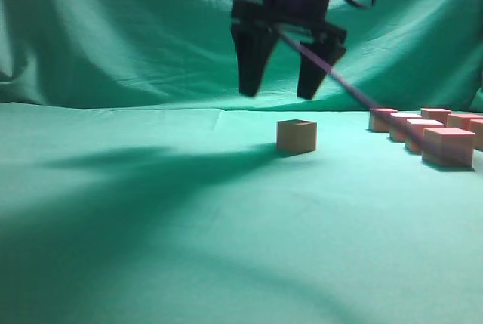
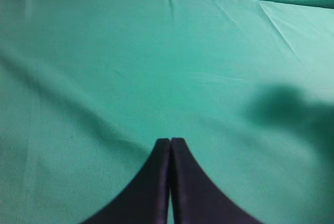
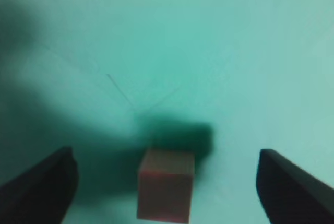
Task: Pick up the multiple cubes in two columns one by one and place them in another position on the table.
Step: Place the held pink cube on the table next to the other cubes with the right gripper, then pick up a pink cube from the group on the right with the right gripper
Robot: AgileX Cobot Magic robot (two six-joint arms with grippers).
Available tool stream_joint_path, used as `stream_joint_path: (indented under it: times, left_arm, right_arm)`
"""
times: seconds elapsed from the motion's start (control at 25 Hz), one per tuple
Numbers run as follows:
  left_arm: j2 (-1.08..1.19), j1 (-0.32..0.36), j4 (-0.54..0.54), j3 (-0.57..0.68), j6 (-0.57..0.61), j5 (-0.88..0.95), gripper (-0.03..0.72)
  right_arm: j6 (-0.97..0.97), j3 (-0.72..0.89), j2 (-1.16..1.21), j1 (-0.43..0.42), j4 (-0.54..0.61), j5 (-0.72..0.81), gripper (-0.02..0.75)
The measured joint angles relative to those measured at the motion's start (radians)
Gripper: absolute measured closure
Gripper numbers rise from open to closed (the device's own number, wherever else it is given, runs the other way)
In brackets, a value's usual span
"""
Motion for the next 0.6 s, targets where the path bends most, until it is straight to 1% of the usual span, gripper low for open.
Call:
stream_joint_path:
  times: [0.04, 0.08, 0.12, 0.16, 0.24, 0.28, 0.32, 0.36, 0.4, 0.44, 0.6]
  left_arm:
    - [0.000, 0.000, 0.000, 0.000, 0.000, 0.000, 0.688]
    - [0.000, 0.000, 0.000, 0.000, 0.000, 0.000, 0.688]
    - [0.000, 0.000, 0.000, 0.000, 0.000, 0.000, 0.688]
    - [0.000, 0.000, 0.000, 0.000, 0.000, 0.000, 0.688]
    - [0.000, 0.000, 0.000, 0.000, 0.000, 0.000, 0.688]
    - [0.000, 0.000, 0.000, 0.000, 0.000, 0.000, 0.688]
    - [0.000, 0.000, 0.000, 0.000, 0.000, 0.000, 0.688]
    - [0.000, 0.000, 0.000, 0.000, 0.000, 0.000, 0.688]
    - [0.000, 0.000, 0.000, 0.000, 0.000, 0.000, 0.688]
    - [0.000, 0.000, 0.000, 0.000, 0.000, 0.000, 0.688]
    - [0.000, 0.000, 0.000, 0.000, 0.000, 0.000, 0.688]
  right_arm:
    - [0.019, -0.041, 0.000, 0.000, -0.002, 0.005, 0.098]
    - [0.047, -0.076, -0.002, 0.000, -0.004, 0.009, 0.098]
    - [0.081, -0.104, -0.009, 0.000, -0.007, 0.011, 0.055]
    - [0.113, -0.121, -0.020, 0.000, -0.009, 0.013, 0.072]
    - [0.146, -0.130, -0.055, 0.000, -0.011, 0.018, 0.072]
    - [0.152, -0.130, -0.080, 0.000, -0.013, 0.022, 0.115]
    - [0.159, -0.130, -0.103, 0.000, -0.016, 0.025, 0.139]
    - [0.168, -0.127, -0.134, 0.000, -0.023, 0.027, 0.132]
    - [0.180, -0.121, -0.177, 0.000, -0.031, 0.027, 0.174]
    - [0.189, -0.108, -0.209, 0.000, -0.046, 0.029, 0.197]
    - [0.201, 0.001, -0.377, 0.000, -0.108, 0.029, 0.190]
